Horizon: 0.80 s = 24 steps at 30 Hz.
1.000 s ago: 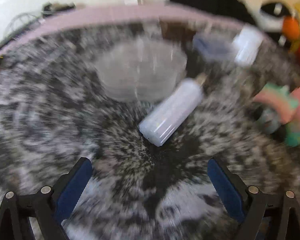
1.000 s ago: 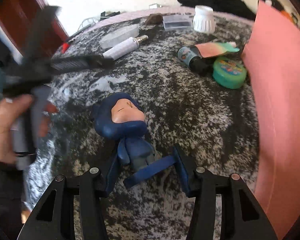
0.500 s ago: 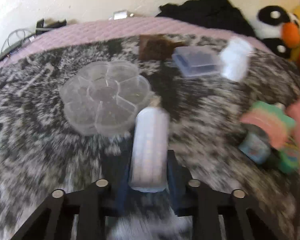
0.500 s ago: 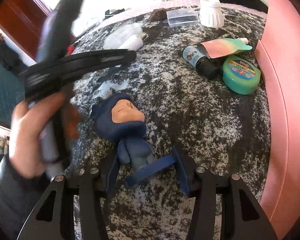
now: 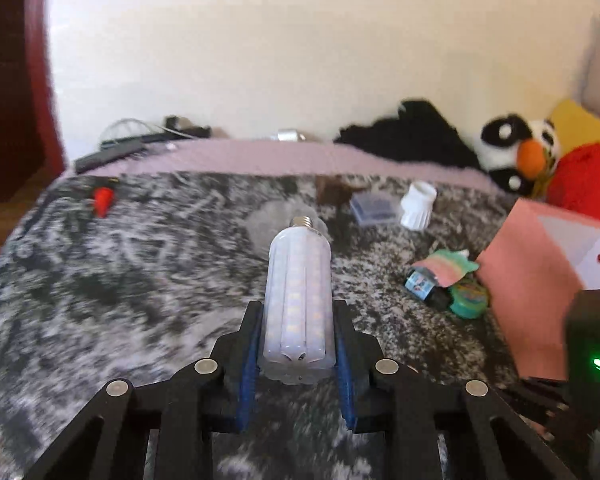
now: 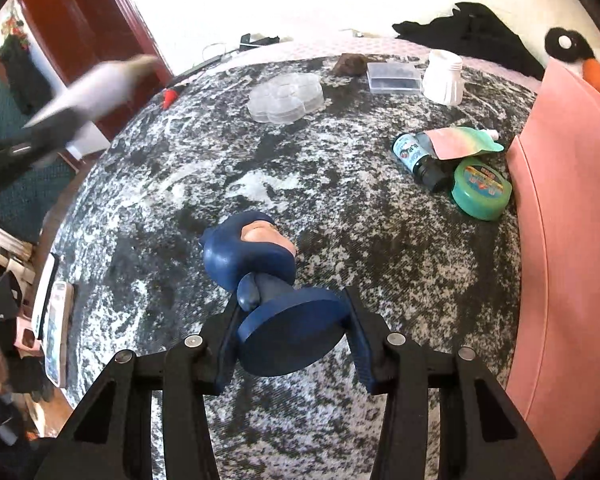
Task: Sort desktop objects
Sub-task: 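Drop the blue figure into the pink box with the right tool while the left tool drops the white tube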
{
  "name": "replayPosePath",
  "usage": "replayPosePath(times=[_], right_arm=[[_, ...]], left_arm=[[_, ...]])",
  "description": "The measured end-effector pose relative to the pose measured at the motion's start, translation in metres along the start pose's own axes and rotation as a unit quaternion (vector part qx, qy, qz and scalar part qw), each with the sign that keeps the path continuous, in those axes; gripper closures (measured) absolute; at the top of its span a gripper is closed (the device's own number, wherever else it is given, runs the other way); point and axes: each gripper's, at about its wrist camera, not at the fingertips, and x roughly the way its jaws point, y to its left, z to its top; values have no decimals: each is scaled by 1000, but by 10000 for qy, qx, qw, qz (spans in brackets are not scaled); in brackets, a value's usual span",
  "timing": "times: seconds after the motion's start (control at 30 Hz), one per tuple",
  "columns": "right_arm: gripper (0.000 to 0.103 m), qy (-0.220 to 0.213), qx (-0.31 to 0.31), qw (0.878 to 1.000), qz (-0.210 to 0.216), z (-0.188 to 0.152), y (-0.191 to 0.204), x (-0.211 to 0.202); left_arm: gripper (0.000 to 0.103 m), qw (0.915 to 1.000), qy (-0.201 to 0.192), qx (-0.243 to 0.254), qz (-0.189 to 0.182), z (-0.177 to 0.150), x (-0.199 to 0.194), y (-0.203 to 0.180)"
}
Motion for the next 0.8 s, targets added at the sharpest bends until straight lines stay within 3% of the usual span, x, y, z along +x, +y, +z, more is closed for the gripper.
replayPosePath(times=[0.13, 0.4, 0.63, 0.8], right_arm=[[54, -317, -4, 9995, 4, 0, 7, -20], [54, -1454, -85, 9893, 116, -13, 32, -115], [54, -2388, -33, 9705, -340, -34, 10, -205], [54, -2916, 172, 9502, -1090, -54, -34, -260]], left_arm=[[76, 9997, -216, -90, 83, 0, -41, 8], [76, 9989, -475, 2, 26, -3, -100, -14], [76, 9969, -555, 364, -426, 7, -116, -98], [76, 9913, -542, 731, -946, 23, -115, -180]])
